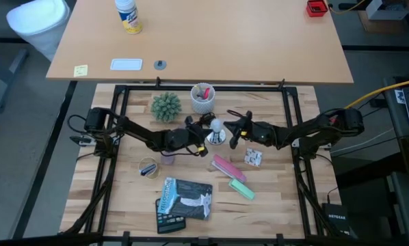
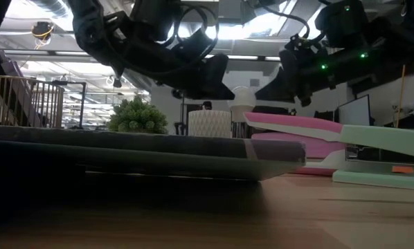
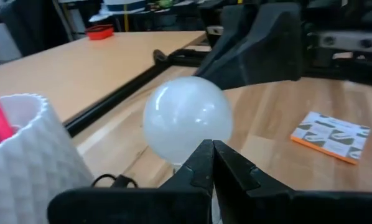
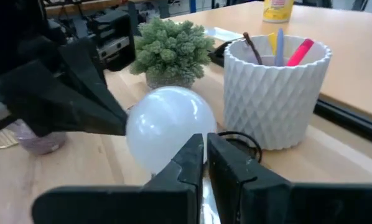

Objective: Screw lightbulb
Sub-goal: Remove the lightbulb from the lamp

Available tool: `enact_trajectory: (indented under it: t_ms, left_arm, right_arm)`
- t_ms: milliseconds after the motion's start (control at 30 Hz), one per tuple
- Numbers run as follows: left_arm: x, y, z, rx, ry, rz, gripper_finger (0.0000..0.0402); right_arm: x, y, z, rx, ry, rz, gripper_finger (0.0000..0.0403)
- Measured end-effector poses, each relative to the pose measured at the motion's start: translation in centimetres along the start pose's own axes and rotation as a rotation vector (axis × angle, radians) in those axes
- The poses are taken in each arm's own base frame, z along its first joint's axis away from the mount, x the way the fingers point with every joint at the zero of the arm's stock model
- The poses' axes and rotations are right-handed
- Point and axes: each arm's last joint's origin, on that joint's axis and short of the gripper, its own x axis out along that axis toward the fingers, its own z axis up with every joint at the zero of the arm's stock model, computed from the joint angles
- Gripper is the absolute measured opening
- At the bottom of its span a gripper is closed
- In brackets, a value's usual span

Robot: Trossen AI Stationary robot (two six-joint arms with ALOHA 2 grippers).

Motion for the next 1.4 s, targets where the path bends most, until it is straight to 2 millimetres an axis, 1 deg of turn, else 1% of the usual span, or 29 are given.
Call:
enact_trajectory:
  t_ms: [200,433,567,667,767,867,1000,1067,1200,1267,1400]
  left_arm:
    - [0.0,0.3,-0.1,0.003,0.004,0.077,0.0]
    - [0.5,1.2,0.0,-0.011,0.001,0.114,0.0]
    - [0.7,1.7,0.0,-0.016,0.0,0.127,0.0]
    - [0.6,1.7,0.4,-0.015,-0.018,0.127,0.0]
    - [0.0,1.4,1.5,0.004,-0.057,0.114,0.0]
    - [-0.8,0.9,2.6,0.002,-0.091,0.091,0.0]
    - [-1.8,-0.4,3.0,0.0,-0.109,0.047,0.0]
    - [-2.2,-1.2,2.8,0.014,-0.094,0.023,0.0]
    - [-2.4,-2.2,1.7,0.029,-0.042,-0.01,0.0]
    - [-2.2,-2.5,1.0,0.022,-0.023,-0.012,0.0]
    - [-1.6,-2.5,-0.1,0.016,-0.01,-0.001,0.0]
  right_arm:
    - [0.0,0.3,0.0,0.035,0.012,0.067,0.0028]
    - [-0.5,1.6,-0.3,0.025,0.03,0.149,0.0028]
    - [-0.6,1.7,-0.2,0.031,0.009,0.15,0.0028]
    - [-0.6,1.7,0.4,0.041,-0.043,0.148,0.0028]
    - [-0.9,1.7,1.3,0.022,-0.11,0.138,0.0028]
    - [-1.4,1.5,2.2,0.01,-0.158,0.093,0.0028]
    - [-1.5,1.2,2.5,-0.018,-0.185,-0.009,0.0028]
    - [-1.5,1.0,2.4,-0.031,-0.173,-0.053,0.0028]
    - [-1.0,0.4,1.5,-0.056,-0.104,-0.101,0.0028]
    - [-0.5,0.0,1.1,-0.052,-0.084,-0.119,0.0028]
    - [0.0,-0.3,0.4,-0.04,-0.054,-0.1,0.0028]
